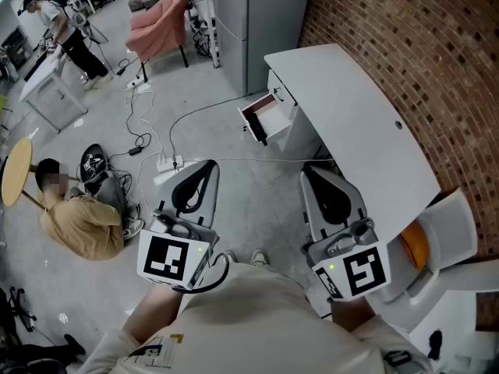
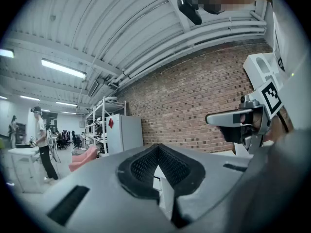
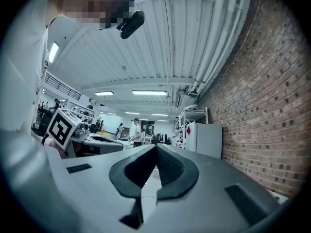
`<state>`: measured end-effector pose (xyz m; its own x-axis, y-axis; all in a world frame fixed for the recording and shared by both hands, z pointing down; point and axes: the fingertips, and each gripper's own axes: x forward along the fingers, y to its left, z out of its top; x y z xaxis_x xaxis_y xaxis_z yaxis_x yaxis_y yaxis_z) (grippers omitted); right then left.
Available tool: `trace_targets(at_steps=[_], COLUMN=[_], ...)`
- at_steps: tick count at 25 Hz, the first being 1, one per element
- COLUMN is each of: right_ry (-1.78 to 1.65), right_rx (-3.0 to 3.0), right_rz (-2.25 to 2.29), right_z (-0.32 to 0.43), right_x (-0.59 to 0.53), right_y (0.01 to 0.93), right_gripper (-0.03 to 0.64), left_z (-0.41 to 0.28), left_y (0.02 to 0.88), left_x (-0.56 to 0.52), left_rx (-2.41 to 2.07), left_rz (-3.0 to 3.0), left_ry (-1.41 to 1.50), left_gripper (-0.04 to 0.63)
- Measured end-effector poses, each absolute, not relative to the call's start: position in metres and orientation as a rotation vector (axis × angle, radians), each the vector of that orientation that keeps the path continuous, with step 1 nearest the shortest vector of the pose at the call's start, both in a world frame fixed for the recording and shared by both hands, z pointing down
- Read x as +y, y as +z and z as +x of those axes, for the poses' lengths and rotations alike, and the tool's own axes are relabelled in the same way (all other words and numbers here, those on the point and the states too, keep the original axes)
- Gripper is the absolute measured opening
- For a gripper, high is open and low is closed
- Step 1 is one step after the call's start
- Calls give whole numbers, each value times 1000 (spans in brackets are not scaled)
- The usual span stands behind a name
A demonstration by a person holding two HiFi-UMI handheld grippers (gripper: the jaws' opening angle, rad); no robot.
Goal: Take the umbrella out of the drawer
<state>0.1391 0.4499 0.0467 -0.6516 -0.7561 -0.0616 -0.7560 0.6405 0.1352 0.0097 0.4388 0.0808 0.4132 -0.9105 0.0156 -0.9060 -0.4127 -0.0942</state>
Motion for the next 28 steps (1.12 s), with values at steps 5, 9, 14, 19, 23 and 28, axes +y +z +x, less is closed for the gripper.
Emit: trace_targets(at_steps=[5, 9, 14, 19, 23, 28], right_ry=[-194, -181, -162, -153, -151, -143], right_rx=[-2867, -2879, -2880, -2878, -2882, -2887], right_rz=[1334, 1312, 1273, 1260, 1254, 1230], right_z=[140, 139, 138, 146, 155, 165], right_x=[450, 450, 451, 448, 445, 439], right_y=[44, 47, 54, 56, 58, 65], right_gripper=[6, 6, 6, 6, 6, 6], left_z=[7, 9, 13, 22, 30, 43], left_y=[79, 83, 87, 86, 88, 92], left_x=[439, 439, 439, 436, 434, 429], left_rx=[1663, 1662, 1663, 1665, 1670, 1681], left_rz=[-2583, -2585, -2589, -2585, -2580, -2572], left_ry=[-98, -105, -118, -132, -138, -148], left_gripper=[8, 8, 8, 8, 8, 8])
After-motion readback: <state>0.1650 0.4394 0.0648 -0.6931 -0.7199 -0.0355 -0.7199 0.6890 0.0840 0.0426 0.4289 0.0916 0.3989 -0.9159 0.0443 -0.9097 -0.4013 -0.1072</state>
